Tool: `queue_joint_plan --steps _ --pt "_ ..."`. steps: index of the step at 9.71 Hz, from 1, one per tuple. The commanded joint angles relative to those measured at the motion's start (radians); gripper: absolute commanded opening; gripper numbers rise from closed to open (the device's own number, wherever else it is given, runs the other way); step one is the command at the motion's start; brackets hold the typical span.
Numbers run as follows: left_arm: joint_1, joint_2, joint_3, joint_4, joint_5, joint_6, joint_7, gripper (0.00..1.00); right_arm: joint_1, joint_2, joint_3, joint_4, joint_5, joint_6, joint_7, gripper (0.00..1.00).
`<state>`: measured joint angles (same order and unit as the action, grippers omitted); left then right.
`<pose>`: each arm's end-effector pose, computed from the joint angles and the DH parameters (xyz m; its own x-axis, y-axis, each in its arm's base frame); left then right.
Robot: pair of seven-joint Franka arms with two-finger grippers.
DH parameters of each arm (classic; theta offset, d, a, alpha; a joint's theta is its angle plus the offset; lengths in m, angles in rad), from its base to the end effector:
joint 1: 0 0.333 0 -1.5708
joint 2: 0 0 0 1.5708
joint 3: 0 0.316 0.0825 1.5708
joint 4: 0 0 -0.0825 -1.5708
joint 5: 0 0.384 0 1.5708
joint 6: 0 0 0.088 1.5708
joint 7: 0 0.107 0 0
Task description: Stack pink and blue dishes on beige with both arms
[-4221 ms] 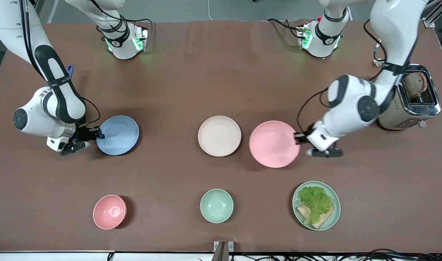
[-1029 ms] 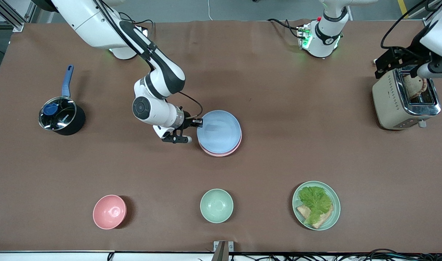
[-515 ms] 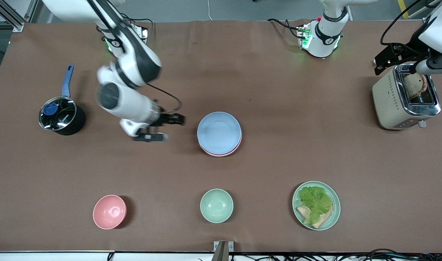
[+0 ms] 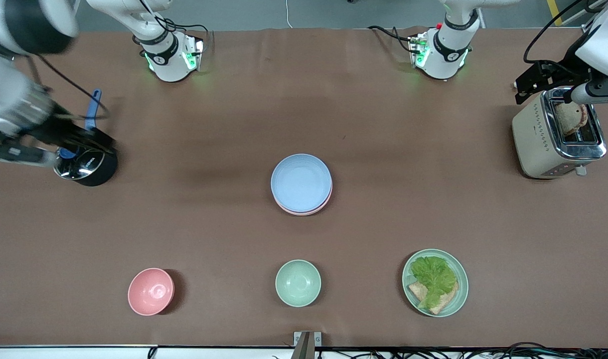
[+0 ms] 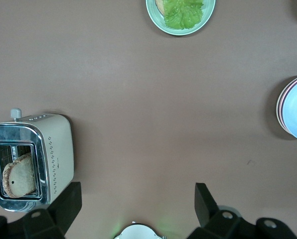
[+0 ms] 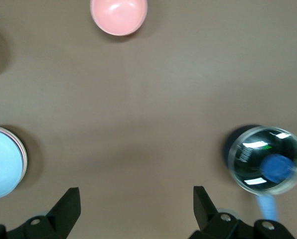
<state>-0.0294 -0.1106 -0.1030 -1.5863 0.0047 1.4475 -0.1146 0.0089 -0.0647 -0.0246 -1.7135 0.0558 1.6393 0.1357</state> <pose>0.5019 -0.0698 0.6650 0.9995 -0.0162 -0.0267 -0.0168 -0.9997 -0.0192 0.5382 -0.0032 0.5983 0.9879 -0.1543 -0.0173 -0.1550 -0.9864 -0.0554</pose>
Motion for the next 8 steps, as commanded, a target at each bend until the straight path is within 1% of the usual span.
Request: queue_joint_plan --steps 1,2,3,4,5,7,8 --pt "-0.004 0.026 0.003 -0.006 -0.003 -0.013 0.015 1.00 0.029 0.008 -0.098 0.173 -0.016 -0.189 -0.065 1.00" --pt "-0.003 0.025 0.003 -0.006 -0.003 -0.016 0.015 1.00 0.029 0.009 -0.103 0.236 -0.037 -0.225 -0.067 1.00" --pt "-0.001 0.026 0.003 -0.006 -0.003 -0.027 0.018 1.00 0.029 0.025 -0.094 0.259 -0.081 -0.240 -0.065 1.00" --pt "-0.001 0.031 0.003 -0.006 -0.003 -0.027 0.019 1.00 0.025 0.040 -0.087 0.262 -0.076 -0.234 -0.065 1.00" --pt "0.000 0.031 0.003 -0.004 -0.003 -0.027 0.018 1.00 0.025 0.042 -0.087 0.262 -0.074 -0.237 -0.061 1.00" --pt "0.006 0.032 0.008 -0.004 0.000 -0.027 0.021 1.00 0.026 0.037 -0.066 0.256 -0.073 -0.243 -0.035 1.00" --pt "0.008 0.034 0.008 -0.004 -0.002 -0.027 0.023 1.00 0.025 0.037 -0.067 0.256 -0.079 -0.242 -0.045 1.00"
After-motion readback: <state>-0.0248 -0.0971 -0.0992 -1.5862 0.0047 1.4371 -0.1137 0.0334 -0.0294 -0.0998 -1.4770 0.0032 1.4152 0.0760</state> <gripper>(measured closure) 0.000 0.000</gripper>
